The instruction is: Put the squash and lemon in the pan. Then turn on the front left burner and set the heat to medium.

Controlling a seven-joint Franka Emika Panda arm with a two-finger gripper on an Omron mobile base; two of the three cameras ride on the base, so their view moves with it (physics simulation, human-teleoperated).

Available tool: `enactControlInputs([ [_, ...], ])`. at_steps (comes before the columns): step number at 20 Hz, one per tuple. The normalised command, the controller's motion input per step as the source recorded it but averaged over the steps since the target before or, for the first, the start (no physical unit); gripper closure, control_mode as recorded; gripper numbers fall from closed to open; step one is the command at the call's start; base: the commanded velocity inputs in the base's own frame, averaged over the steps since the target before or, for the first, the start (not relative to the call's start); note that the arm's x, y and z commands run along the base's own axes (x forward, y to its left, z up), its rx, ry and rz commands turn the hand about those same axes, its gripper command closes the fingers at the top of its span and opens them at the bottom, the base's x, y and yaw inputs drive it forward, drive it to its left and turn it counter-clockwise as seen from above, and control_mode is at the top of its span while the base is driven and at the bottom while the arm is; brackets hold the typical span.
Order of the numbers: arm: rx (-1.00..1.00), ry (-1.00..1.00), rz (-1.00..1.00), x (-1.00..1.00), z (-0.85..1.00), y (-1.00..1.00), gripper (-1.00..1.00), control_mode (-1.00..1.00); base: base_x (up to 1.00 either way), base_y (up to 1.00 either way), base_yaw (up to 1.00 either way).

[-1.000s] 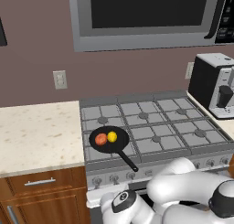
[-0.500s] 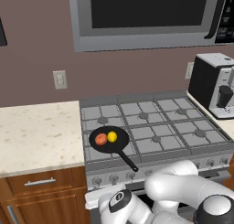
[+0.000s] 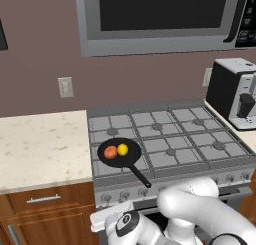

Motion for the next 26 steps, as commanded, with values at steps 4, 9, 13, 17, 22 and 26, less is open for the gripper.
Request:
enactControlInputs([
  [4,0.0,-0.02,0.0,0.13,-0.2,0.0,-1.0,-1.0,0.0,0.0,0.0],
  [9,0.0,-0.05,0.0,0.2,-0.04,0.0,-1.0,-1.0,0.0,0.0,0.0],
  [13,0.0,-0.04,0.0,0.3,0.0,0.0,-1.0,-1.0,0.0,0.0,0.0],
  [17,0.0,0.0,0.0,0.24,-0.12,0.0,-1.0,-1.0,0.0,0.0,0.0],
  [22,0.0,0.0,0.0,0.18,-0.24,0.0,-1.0,-1.0,0.0,0.0,0.0],
  [26,0.0,0.0,0.0,0.25,-0.18,0.0,-1.0,-1.0,0.0,0.0,0.0],
])
